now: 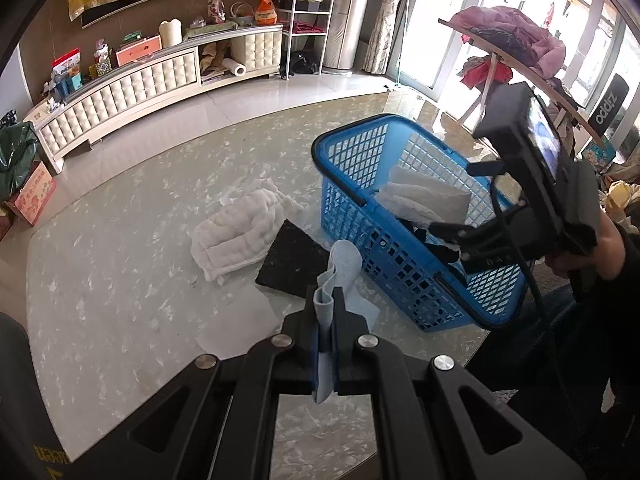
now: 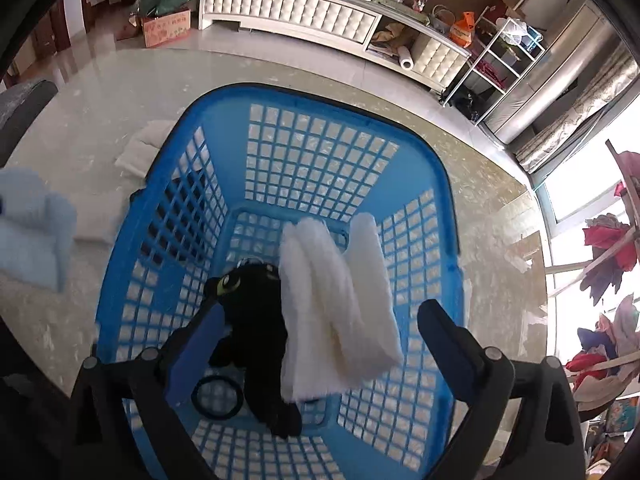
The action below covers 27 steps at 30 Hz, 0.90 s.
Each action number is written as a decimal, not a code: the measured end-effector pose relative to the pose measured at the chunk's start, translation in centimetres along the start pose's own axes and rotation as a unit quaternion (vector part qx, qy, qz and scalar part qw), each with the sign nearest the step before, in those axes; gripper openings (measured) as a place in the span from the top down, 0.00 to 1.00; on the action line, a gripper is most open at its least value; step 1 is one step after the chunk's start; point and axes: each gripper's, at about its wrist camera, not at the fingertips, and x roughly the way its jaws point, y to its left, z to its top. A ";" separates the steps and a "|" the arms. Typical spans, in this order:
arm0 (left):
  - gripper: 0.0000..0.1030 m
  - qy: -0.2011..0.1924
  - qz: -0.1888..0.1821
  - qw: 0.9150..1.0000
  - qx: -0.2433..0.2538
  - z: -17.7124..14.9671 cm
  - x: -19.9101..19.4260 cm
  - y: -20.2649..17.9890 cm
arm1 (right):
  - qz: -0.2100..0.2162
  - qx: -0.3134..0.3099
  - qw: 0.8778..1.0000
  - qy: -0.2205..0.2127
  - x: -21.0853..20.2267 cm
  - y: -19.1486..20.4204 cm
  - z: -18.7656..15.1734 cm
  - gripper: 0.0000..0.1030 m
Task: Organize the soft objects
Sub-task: 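Open the right gripper to drop the white towel into the basket, then carry the light blue cloth over the basket and open the left gripper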
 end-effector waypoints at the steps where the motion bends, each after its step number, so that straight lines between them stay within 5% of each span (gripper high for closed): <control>1: 0.97 -0.003 -0.003 1.000 0.002 0.1 -0.1 -0.2 | -0.003 0.002 1.000 -0.002 -0.3 -0.2 -0.5 0.05; 16: 0.97 -0.030 -0.046 0.998 0.031 2.7 -1.7 -4.7 | 0.027 0.083 0.996 -0.035 -4.2 -4.1 -8.0 0.05; 27: 0.97 -0.011 -0.065 0.997 0.047 3.8 -0.2 -9.7 | 0.031 0.115 0.991 -0.067 -5.5 -6.0 -11.2 0.05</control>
